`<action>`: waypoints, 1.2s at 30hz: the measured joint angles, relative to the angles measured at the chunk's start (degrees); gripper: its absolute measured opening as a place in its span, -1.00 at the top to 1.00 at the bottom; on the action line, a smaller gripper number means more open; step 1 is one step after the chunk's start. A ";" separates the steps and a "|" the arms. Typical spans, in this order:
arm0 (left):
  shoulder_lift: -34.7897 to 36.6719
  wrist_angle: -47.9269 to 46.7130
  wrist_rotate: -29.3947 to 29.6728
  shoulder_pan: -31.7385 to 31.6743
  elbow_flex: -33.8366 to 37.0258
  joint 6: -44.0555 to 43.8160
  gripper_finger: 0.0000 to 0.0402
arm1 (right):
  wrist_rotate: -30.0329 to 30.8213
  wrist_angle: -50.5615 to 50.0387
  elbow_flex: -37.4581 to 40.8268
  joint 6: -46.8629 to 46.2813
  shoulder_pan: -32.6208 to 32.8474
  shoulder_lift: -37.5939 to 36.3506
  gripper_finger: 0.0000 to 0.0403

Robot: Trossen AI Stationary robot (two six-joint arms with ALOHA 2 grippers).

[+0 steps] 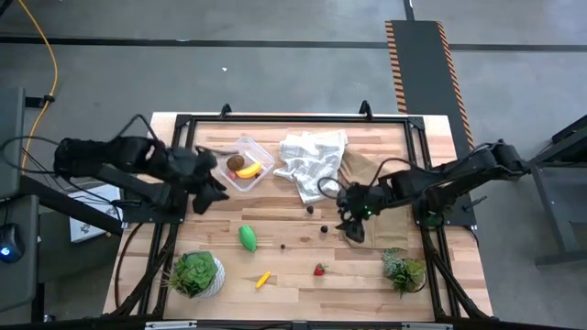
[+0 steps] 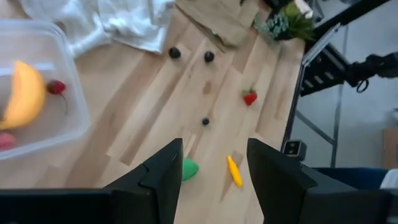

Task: Pick and placing Produce into tupperware
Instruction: Put the black cherry into the transparent bin

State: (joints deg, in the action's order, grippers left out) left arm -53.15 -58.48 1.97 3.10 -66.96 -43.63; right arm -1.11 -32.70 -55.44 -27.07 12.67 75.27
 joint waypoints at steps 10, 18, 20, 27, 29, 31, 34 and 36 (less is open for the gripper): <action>-0.02 20.96 1.08 7.18 17.70 -10.29 0.17 | 5.54 0.34 0.02 10.30 2.75 6.53 -0.26; 0.03 36.75 0.57 7.07 20.68 -12.08 0.17 | 5.56 1.20 0.02 10.71 2.75 14.46 -0.26; 0.03 38.62 0.72 7.07 20.68 -11.50 0.17 | 5.63 2.03 0.02 11.58 2.75 16.16 -0.26; 0.03 41.00 0.01 7.07 20.68 -10.76 0.17 | 5.65 6.84 0.02 13.95 2.75 20.92 -0.25; 0.03 40.91 -0.18 7.07 20.68 -10.57 0.17 | 5.65 7.55 0.02 14.08 2.75 21.73 -0.22; 0.03 40.91 -1.18 7.05 20.68 -9.79 0.17 | 5.65 7.48 0.02 14.09 2.75 22.21 -0.18; 0.03 40.76 -2.18 7.05 20.68 -8.66 0.17 | 5.65 7.34 0.02 14.08 2.75 22.76 -0.11; 0.03 40.72 -2.35 7.05 20.68 -8.51 0.17 | 5.65 7.19 0.02 14.10 2.75 22.83 -0.06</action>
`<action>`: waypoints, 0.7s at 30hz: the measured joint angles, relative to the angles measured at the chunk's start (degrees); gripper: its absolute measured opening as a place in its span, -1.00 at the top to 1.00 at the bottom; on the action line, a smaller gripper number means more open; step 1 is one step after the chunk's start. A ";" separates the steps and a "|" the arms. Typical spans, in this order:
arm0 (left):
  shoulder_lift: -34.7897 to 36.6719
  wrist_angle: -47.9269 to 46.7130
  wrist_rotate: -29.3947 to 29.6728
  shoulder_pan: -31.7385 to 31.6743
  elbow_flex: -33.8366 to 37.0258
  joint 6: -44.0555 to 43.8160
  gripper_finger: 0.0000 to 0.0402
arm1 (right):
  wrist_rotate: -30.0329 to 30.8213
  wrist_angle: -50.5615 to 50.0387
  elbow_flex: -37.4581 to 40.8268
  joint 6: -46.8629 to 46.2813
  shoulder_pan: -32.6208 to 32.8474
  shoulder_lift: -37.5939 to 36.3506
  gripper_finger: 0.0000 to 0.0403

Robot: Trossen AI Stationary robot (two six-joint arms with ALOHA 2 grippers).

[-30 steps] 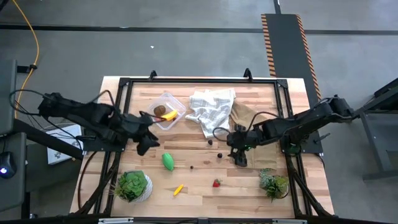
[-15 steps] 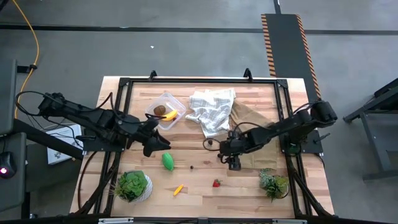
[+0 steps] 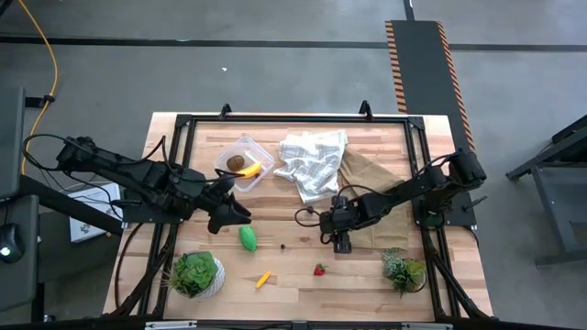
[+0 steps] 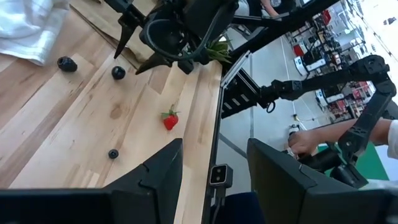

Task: Pick and placing Produce into tupperware
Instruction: Put the black cherry into the transparent bin

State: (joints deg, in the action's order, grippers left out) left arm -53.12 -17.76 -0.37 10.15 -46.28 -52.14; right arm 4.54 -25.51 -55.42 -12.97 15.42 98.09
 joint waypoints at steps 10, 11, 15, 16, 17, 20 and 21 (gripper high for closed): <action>0.00 -0.44 -0.07 0.00 0.00 0.02 0.17 | 1.51 -0.34 0.07 0.07 -0.16 0.33 0.03; 0.00 -0.43 -0.07 0.00 -0.01 0.02 0.17 | 1.51 -0.34 0.07 0.07 -0.29 0.38 0.03; 0.00 -0.42 -0.55 0.00 -0.02 0.02 0.17 | 1.51 -0.03 0.07 0.35 -0.85 0.40 0.03; 0.00 -0.42 -0.65 0.00 -0.02 0.02 0.17 | 1.51 -0.04 0.07 0.44 -1.02 0.40 0.03; 0.00 -0.42 -0.69 0.00 0.00 0.02 0.17 | 1.52 -0.02 0.07 0.63 -1.21 0.47 0.03; 0.00 -0.42 -0.71 0.00 -0.02 0.02 0.17 | 1.36 -0.11 0.07 1.14 -1.64 1.55 0.03; 0.00 -0.42 -0.71 0.00 -0.02 0.02 0.17 | 1.22 -0.12 0.07 1.15 -1.70 1.99 0.03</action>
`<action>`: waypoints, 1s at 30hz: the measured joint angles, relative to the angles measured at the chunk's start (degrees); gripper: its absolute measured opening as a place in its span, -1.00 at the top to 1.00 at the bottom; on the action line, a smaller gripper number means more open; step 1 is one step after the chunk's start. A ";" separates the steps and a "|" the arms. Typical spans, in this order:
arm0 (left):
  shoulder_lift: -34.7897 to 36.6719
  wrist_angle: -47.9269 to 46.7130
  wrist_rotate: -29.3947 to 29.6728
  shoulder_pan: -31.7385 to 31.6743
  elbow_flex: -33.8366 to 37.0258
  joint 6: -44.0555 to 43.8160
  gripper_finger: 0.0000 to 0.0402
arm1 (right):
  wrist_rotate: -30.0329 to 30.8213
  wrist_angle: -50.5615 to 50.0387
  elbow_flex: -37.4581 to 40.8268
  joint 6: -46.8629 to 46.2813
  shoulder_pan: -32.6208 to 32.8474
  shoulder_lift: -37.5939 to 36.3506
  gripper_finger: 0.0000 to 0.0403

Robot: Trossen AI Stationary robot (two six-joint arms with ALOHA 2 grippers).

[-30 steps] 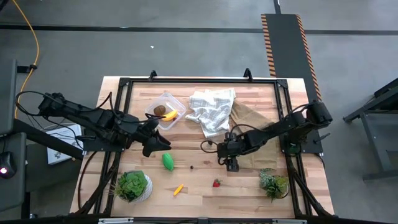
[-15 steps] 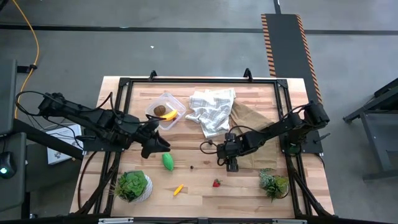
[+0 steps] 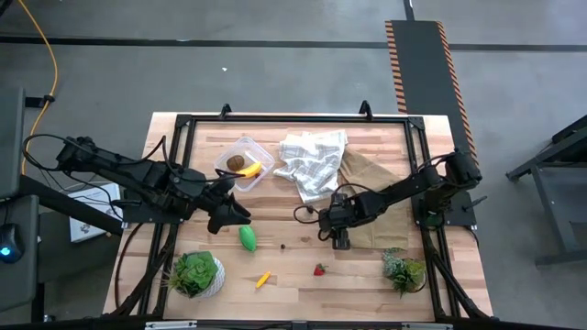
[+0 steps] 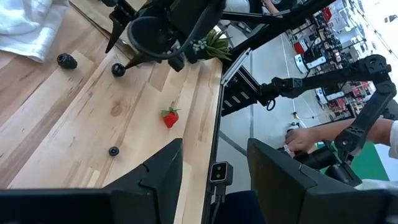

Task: Pick and placing Produce into tupperware
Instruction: Put the black cherry into the transparent bin

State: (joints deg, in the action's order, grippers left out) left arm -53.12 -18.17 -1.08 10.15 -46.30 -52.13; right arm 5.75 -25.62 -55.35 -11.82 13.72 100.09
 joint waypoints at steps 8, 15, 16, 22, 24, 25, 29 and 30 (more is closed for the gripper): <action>0.00 0.02 0.00 0.00 0.00 -0.19 0.17 | -0.28 0.23 0.00 -0.78 0.20 0.84 0.03; 0.00 0.02 0.00 0.00 0.00 -0.19 0.17 | -0.30 0.24 0.00 -1.00 0.20 0.84 0.13; 0.00 0.03 0.01 0.00 0.00 -0.19 0.17 | -0.32 0.24 0.00 -1.00 0.20 0.84 0.16; 0.00 0.04 0.02 0.00 0.00 -0.18 0.17 | -1.44 0.24 0.00 -0.18 0.18 0.84 0.31; 0.00 0.04 0.02 0.00 0.00 -0.19 0.17 | -1.62 0.25 0.00 0.00 0.20 0.84 0.35; 0.00 0.04 0.02 0.00 0.00 -0.19 0.17 | -1.72 0.24 0.00 0.11 0.20 0.84 0.36; 0.00 0.04 0.16 0.00 0.00 -0.19 0.17 | -1.80 0.24 0.00 0.29 0.18 0.84 0.40; 0.00 0.06 0.22 0.00 0.00 -0.19 0.17 | -1.83 0.24 0.00 0.29 0.20 0.84 0.41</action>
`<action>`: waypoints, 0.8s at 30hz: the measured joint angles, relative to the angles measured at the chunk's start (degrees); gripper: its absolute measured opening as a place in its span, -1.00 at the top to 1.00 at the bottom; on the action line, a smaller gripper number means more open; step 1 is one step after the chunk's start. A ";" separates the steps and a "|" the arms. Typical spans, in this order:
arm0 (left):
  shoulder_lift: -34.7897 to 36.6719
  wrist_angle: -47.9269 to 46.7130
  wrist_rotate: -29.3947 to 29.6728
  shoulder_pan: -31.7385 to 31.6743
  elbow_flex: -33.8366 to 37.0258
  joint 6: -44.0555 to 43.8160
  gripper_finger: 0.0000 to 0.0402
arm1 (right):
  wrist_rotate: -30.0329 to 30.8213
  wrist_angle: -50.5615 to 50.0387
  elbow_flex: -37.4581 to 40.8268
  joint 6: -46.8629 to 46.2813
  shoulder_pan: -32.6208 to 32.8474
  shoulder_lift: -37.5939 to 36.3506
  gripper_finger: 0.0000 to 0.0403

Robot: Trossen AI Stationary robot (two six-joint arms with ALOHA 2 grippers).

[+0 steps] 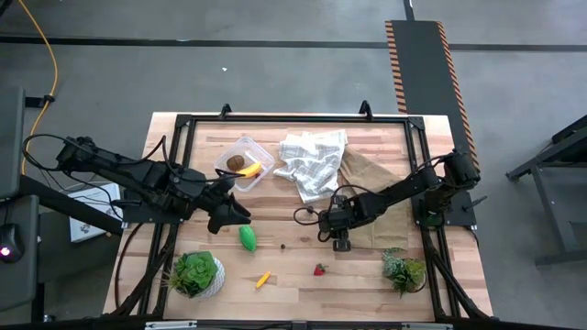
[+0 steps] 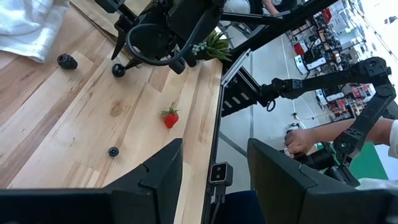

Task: Pick and placing Produce into tupperware
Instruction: Put the black cherry into the transparent bin

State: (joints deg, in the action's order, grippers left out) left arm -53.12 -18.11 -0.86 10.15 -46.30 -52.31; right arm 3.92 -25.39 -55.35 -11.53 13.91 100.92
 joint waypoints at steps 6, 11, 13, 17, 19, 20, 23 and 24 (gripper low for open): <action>0.00 0.00 0.03 0.00 0.00 0.00 0.17 | -0.07 0.00 0.00 0.04 0.00 0.00 0.45; 0.00 0.00 0.43 0.00 0.00 0.00 0.17 | -1.01 0.02 0.00 0.24 0.00 0.00 0.52; 0.00 -0.01 0.44 0.00 0.00 0.00 0.17 | -1.03 0.02 0.00 0.24 0.00 0.00 0.55; 0.00 0.00 0.44 0.00 0.00 0.00 0.17 | -1.03 0.04 0.00 0.26 -0.02 0.00 0.61; 0.00 0.00 0.44 0.00 0.00 0.00 0.17 | -1.03 0.07 0.00 0.26 -0.02 0.00 0.64; 0.00 0.00 0.44 0.00 0.00 0.00 0.17 | -1.03 0.09 0.00 0.26 0.00 0.00 0.66; 0.00 0.00 0.44 0.00 0.00 0.00 0.17 | -1.03 0.09 0.00 0.62 0.00 0.00 0.71; 0.00 0.00 0.44 0.00 0.00 0.00 0.17 | -1.03 0.09 0.00 0.63 0.00 0.00 0.73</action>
State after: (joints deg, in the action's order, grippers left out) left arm -53.12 -18.11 -0.43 10.15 -46.30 -52.31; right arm 2.90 -25.30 -55.35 -10.90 13.91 100.92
